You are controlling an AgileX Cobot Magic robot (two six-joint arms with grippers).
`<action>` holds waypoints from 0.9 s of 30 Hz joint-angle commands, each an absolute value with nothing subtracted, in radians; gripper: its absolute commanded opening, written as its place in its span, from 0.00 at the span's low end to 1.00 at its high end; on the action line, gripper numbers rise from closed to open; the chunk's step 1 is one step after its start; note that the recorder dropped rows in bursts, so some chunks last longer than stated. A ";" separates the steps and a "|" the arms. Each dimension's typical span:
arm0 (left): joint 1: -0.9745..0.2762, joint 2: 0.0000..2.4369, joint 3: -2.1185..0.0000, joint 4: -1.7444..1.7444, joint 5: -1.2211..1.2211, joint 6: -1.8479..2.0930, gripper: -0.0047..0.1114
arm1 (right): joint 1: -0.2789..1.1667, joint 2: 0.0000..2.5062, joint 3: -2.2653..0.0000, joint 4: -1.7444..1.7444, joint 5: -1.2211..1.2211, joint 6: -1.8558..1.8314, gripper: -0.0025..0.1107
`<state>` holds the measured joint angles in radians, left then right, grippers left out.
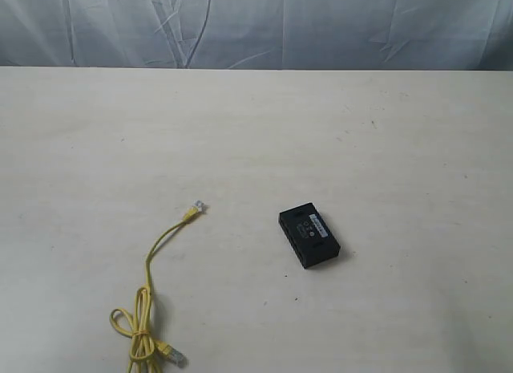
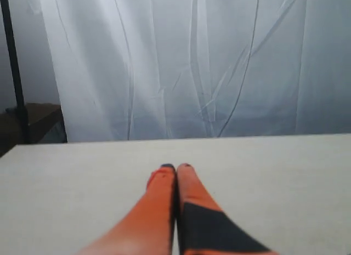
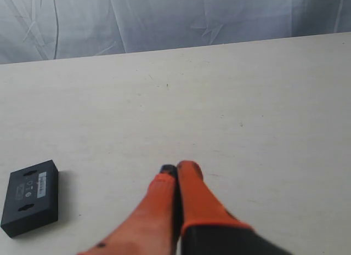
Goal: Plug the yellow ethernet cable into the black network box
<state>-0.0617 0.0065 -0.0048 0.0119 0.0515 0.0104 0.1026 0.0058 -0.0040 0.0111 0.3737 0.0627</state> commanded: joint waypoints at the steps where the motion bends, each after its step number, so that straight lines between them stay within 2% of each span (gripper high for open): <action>1: -0.061 0.001 0.000 -0.006 -0.081 0.000 0.04 | 0.104 0.000 0.000 0.009 0.363 0.061 0.02; 5: -0.061 0.001 0.000 0.000 -0.173 0.000 0.04 | 0.104 0.000 0.000 0.009 0.363 0.061 0.02; 12: -0.061 0.001 0.000 -0.074 -0.154 0.000 0.04 | 0.104 0.000 0.000 0.009 0.363 0.061 0.02; 18: -0.061 0.151 -0.242 0.008 0.219 0.030 0.04 | 0.104 0.000 0.000 0.009 0.365 0.061 0.02; 27: -0.061 0.668 -0.575 0.030 0.619 0.117 0.04 | 0.104 0.000 0.000 0.009 0.365 0.061 0.02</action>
